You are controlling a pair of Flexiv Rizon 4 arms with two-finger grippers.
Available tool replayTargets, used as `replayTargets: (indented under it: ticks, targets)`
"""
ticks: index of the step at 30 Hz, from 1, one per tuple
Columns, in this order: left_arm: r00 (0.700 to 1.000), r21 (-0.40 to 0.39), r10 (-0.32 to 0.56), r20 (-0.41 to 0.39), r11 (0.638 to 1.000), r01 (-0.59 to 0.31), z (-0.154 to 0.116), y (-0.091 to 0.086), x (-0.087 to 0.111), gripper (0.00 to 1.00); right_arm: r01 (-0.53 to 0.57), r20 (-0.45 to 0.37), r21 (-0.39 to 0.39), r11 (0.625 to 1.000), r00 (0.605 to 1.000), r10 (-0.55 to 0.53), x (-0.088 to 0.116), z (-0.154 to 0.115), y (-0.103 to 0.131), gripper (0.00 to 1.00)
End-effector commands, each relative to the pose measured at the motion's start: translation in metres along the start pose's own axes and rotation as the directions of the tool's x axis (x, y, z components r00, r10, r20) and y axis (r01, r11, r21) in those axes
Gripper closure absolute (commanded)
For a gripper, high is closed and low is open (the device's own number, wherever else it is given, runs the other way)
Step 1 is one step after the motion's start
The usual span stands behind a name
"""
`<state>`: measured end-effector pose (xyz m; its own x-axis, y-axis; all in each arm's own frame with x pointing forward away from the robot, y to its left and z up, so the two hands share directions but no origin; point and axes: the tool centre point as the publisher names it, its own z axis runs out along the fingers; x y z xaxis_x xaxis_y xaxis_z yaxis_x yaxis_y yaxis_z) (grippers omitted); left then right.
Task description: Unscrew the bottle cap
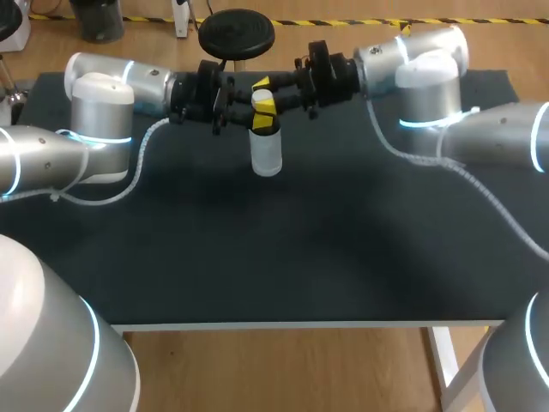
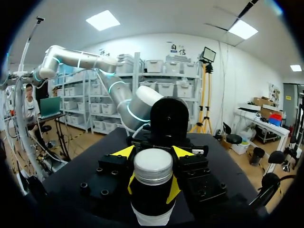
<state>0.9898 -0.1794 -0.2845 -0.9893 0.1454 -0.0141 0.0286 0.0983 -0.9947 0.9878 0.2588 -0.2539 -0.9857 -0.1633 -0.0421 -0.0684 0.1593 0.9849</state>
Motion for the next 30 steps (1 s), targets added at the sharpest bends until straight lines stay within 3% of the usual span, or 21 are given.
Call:
replayTargets:
  ticks: [1, 16, 30]
  targets:
    - [1.0, -0.002, -0.001, -0.006, 1.0, 0.001, 0.001, -0.001, -0.001, 1.0, 0.024, -0.254, -0.007, 1.0, 0.967, -0.025, -0.01, -0.003, 0.0, 1.0]
    - [1.0, -0.002, -0.001, -0.006, 1.0, 0.001, 0.001, -0.001, -0.001, 1.0, 0.049, -0.551, 0.015, 0.999, 0.834, -0.033, -0.006, -0.001, -0.002, 1.0]
    - [1.0, -0.002, -0.001, -0.006, 1.0, 0.001, 0.001, -0.001, -0.001, 1.0, 0.124, -0.754, -0.003, 0.992, 0.652, -0.084, 0.0, -0.002, -0.005, 1.0]
